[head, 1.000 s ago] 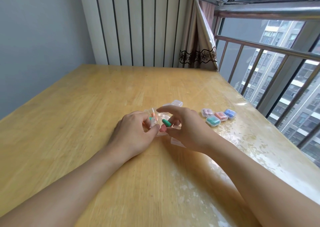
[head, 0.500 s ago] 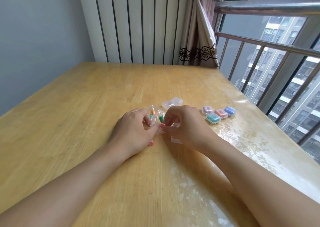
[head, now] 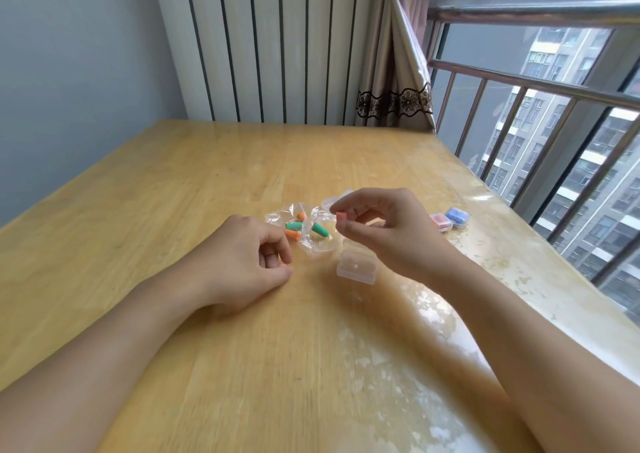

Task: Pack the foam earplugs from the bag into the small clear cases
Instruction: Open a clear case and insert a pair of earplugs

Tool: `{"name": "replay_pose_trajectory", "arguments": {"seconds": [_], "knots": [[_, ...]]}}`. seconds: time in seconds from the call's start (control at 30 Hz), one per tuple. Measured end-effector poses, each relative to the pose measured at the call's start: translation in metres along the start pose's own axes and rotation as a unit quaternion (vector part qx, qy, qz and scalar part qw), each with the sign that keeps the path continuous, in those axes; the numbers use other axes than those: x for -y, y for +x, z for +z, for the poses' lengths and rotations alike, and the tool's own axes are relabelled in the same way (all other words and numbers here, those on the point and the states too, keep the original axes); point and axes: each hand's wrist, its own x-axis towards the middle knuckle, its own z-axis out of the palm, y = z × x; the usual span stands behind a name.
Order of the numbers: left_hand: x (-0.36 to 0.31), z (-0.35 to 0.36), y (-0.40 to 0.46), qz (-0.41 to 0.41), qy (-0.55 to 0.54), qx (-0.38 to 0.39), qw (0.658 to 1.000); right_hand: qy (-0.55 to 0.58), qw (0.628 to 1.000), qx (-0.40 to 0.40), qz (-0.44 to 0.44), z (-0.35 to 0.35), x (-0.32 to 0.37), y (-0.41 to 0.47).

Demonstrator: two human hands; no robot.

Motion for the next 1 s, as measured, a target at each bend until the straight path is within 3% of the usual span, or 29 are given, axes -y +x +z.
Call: {"name": "replay_pose_trajectory", "arguments": {"seconds": [0.13,0.33,0.5,0.67,1.0], "knots": [[-0.002,0.005,0.001,0.008,-0.091,-0.001,0.996,0.033,0.999,0.021,-0.009,-0.017,0.006,-0.002],[-0.017,0.024,-0.002,0.100,-0.197,-0.057,0.974,-0.079,0.992,0.102,0.018,-0.046,0.006,-0.004],[-0.030,0.041,0.000,0.201,-0.153,-0.089,0.963,-0.093,0.971,0.201,0.088,-0.051,0.005,-0.006],[-0.021,0.041,0.007,0.222,-0.136,-0.104,0.960,-0.050,0.984,0.134,0.102,-0.042,-0.006,-0.002],[-0.023,0.043,0.006,0.230,-0.151,-0.145,0.950,-0.029,0.986,0.157,0.056,-0.042,-0.008,-0.003]]}}
